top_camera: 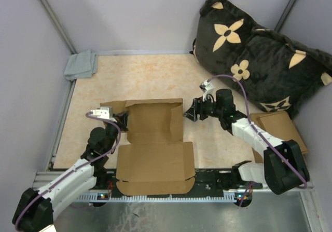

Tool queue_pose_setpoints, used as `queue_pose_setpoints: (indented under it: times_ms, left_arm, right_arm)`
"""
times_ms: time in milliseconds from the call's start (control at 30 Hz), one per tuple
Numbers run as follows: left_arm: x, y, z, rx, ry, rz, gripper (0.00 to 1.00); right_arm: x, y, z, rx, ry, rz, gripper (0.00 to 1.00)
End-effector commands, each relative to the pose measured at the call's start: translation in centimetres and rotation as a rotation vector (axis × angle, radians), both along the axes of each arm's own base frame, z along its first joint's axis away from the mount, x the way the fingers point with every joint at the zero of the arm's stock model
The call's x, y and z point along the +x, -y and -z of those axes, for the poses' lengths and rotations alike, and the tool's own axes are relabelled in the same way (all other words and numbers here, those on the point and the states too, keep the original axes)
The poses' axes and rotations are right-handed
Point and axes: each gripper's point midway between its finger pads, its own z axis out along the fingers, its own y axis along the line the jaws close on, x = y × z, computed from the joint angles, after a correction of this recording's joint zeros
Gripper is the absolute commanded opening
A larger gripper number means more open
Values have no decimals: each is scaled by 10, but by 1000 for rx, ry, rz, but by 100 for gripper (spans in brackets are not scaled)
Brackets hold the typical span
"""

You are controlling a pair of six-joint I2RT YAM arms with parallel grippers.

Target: Fold the paper box

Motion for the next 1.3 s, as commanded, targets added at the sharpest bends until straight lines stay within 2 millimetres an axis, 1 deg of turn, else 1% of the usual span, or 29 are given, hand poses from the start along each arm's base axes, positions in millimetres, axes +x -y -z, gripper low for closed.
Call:
queue_pose_setpoints:
  times_ms: [0,133,267,467,667,800,867,1000,1267]
  left_arm:
    - [-7,8,-3,-13,37,56,0]
    - [-12,5,2,-19,47,53,0]
    - [-16,4,4,-26,64,61,0]
    - [-22,5,11,-13,65,86,0]
    - [-29,4,25,3,45,100,0]
    - [-30,1,26,12,60,90,0]
    - [-29,0,27,31,61,84,0]
    - [-30,2,29,42,73,100,0]
    - [-30,6,31,59,68,117,0]
  right_arm:
    - [-3,3,-20,8,66,40,61]
    - [-11,13,-18,3,64,97,60]
    - [-20,18,-20,20,77,118,60]
    - [-32,18,-14,53,42,122,59]
    - [-49,15,-14,101,75,132,58]
    - [-62,9,-18,140,119,81,59]
    - [-66,6,-16,143,125,60,59]
    - [-61,8,-11,105,139,72,60]
    - [-45,1,-22,82,187,66,61]
